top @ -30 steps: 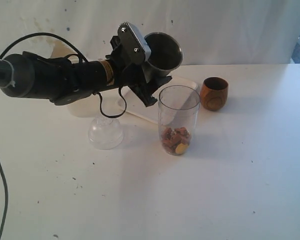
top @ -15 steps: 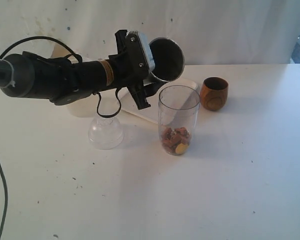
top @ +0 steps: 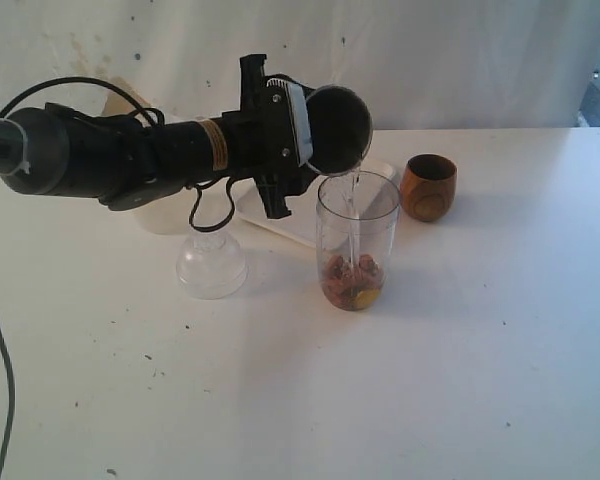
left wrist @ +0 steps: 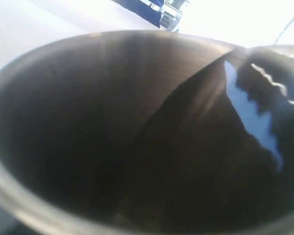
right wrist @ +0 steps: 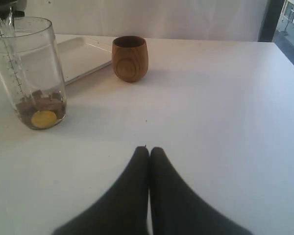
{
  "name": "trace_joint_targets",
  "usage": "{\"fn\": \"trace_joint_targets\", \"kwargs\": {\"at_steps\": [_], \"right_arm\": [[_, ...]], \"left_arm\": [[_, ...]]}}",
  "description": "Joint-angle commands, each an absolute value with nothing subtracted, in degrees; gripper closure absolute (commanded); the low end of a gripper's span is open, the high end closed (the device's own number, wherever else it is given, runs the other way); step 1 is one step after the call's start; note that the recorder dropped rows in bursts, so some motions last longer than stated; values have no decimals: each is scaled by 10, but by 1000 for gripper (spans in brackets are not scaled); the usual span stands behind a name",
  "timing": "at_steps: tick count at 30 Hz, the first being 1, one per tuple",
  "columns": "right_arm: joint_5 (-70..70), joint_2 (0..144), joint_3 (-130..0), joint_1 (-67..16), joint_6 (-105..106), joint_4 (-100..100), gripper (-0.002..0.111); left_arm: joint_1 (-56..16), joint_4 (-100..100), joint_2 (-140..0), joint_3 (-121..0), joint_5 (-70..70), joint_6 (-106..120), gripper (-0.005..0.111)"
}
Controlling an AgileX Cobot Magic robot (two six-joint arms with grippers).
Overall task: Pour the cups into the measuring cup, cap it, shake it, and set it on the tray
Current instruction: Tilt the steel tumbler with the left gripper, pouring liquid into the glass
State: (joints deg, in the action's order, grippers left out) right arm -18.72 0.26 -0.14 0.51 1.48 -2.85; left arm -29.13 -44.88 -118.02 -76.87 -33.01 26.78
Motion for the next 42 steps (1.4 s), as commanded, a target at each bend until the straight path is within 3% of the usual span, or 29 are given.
{"fn": "trace_joint_targets", "kwargs": {"at_steps": [1, 42], "right_arm": [[-181, 0, 0, 8, 13, -30, 108], [-181, 0, 0, 8, 13, -30, 108]], "left_arm": [[-293, -424, -1170, -777, -411, 318, 107], [-293, -332, -1167, -777, -378, 450, 107]]}}
